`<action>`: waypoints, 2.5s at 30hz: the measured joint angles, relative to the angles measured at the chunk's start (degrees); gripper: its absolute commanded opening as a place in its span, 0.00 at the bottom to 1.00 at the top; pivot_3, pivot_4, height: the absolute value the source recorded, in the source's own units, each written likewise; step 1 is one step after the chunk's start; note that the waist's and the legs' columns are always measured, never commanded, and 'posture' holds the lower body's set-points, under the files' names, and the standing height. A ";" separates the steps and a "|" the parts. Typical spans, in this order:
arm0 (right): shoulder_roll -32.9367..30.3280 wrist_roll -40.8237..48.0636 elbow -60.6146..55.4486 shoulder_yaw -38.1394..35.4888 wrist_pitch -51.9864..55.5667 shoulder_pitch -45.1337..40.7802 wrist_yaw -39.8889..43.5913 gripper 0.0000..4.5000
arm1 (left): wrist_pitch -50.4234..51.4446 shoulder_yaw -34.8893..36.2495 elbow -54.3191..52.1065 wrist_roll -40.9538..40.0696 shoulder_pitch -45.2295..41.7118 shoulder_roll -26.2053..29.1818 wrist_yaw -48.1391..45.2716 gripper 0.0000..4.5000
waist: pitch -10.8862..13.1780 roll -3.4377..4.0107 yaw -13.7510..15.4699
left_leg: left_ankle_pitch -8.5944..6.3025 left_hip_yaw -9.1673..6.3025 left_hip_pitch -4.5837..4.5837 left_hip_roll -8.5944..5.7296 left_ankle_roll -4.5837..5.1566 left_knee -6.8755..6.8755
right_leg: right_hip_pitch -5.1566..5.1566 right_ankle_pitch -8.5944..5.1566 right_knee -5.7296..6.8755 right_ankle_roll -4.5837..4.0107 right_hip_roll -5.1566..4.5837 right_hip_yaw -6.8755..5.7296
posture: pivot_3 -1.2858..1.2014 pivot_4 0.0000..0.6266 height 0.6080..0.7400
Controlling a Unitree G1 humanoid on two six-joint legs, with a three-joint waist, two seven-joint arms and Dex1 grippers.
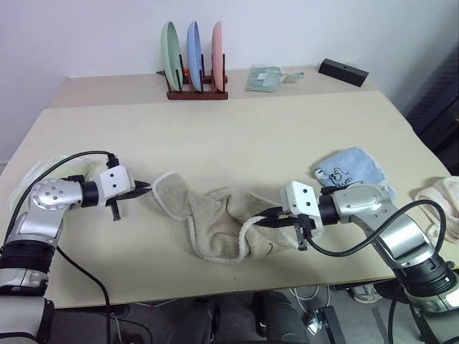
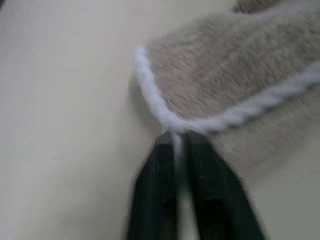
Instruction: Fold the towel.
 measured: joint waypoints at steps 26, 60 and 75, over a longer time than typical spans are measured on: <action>2.04 -1.18 0.14 0.46 -0.13 0.40 -1.09 0.00 | -14.98 -6.39 6.34 5.23 -9.03 -2.57 -7.80 0.99 | -0.01 -0.01 -0.03 | 0.00 0.02 0.00 0.00 0.01 0.02 | -0.01 0.00 0.00 0.00 0.02 -0.01 | 0.52 0.24 0.94; 2.28 -1.73 0.20 0.53 -0.14 -0.46 -0.12 0.00 | -20.80 -5.39 6.72 9.15 -8.02 -3.78 7.78 0.99 | -0.01 -0.01 -0.02 | 0.00 0.02 0.00 0.00 0.01 0.02 | -0.01 0.00 0.01 0.00 0.02 0.00 | 0.52 0.24 0.94; 2.32 -1.76 0.23 0.53 -0.23 -0.44 0.38 0.00 | -22.68 -5.35 8.99 11.21 -9.01 -5.47 12.91 0.01 | -0.01 -0.01 -0.02 | 0.00 0.02 0.00 0.00 0.01 0.01 | -0.01 0.00 0.01 0.01 0.03 -0.01 | 0.52 0.24 0.94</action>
